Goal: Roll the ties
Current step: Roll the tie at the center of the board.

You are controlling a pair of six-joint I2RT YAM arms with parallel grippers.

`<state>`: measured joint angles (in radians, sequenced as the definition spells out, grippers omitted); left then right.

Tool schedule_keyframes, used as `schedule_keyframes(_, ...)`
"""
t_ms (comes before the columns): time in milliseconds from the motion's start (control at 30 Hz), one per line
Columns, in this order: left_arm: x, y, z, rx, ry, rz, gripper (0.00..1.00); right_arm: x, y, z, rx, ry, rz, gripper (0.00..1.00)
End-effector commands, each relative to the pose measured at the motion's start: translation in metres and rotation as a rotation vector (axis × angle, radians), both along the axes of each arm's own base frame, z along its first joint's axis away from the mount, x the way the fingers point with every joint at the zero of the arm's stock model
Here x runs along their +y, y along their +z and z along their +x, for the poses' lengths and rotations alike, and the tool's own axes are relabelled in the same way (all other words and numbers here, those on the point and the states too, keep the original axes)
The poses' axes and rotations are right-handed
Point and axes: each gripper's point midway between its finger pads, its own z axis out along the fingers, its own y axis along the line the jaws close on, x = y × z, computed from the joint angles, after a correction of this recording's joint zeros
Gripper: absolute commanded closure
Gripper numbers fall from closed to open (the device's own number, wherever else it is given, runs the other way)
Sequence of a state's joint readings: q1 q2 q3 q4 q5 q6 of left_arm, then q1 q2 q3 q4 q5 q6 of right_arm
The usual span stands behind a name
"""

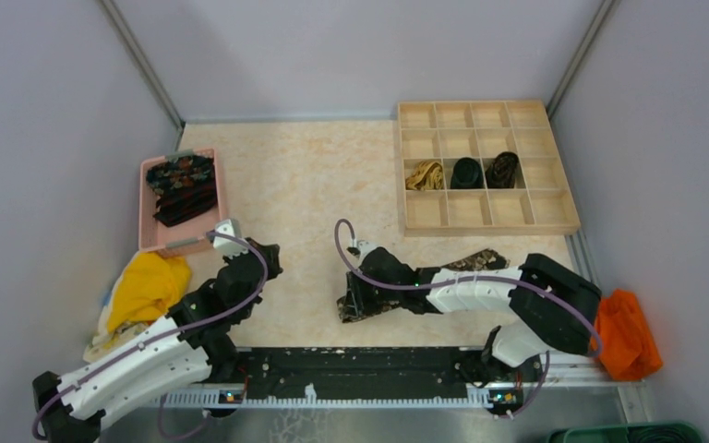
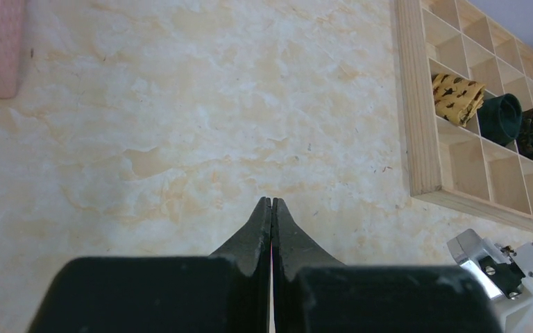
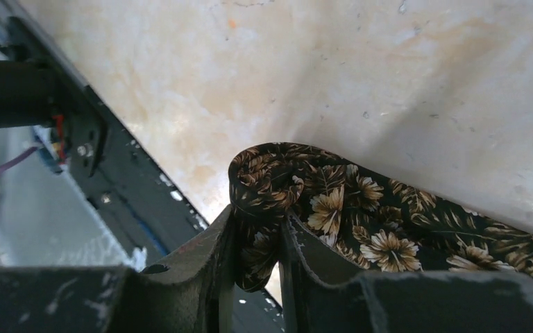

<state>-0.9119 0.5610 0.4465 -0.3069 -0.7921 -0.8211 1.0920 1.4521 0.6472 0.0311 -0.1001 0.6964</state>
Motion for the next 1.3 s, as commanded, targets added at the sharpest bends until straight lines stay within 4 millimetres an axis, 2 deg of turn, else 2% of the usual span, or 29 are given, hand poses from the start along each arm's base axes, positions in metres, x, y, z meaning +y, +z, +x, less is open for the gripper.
schedule_keyframes(0, -0.012, 0.015, 0.006, -0.029, -0.027, -0.016, 1.00, 0.022, 0.028, -0.012, 0.106, 0.069, 0.279, 0.76)
schedule_keyframes(167, -0.029, 0.016, 0.011, -0.028, -0.080, -0.016, 1.00, 0.007, 0.028, -0.015, 0.169, 0.040, 0.392, 0.77)
schedule_keyframes(367, -0.049, 0.016, 0.017, -0.017, -0.136, -0.014, 1.00, -0.013, 0.026, -0.015, 0.175, -0.022, 0.441, 0.77)
schedule_keyframes(667, -0.078, 0.009, 0.024, 0.002, -0.213, -0.011, 1.00, -0.042, 0.006, -0.007, 0.162, -0.090, 0.359, 0.77)
schedule_keyframes(933, -0.094, 0.003, 0.028, 0.021, -0.255, -0.005, 1.00, -0.064, -0.015, 0.002, 0.152, -0.139, 0.263, 0.77)
schedule_keyframes(967, -0.095, 0.002, 0.028, 0.023, -0.258, -0.002, 1.00, -0.068, -0.018, 0.005, 0.142, -0.156, 0.238, 0.76)
schedule_keyframes(1067, -0.100, 0.001, 0.029, 0.025, -0.273, 0.003, 1.00, -0.074, -0.019, 0.011, 0.106, -0.164, 0.169, 0.60)
schedule_keyframes(1133, -0.103, -0.002, 0.030, 0.032, -0.283, 0.011, 1.00, -0.077, -0.016, 0.014, 0.085, -0.157, 0.138, 0.54)
schedule_keyframes(1267, -0.111, -0.007, 0.031, 0.042, -0.310, 0.020, 1.00, -0.083, -0.008, 0.018, 0.054, -0.155, 0.085, 0.50)
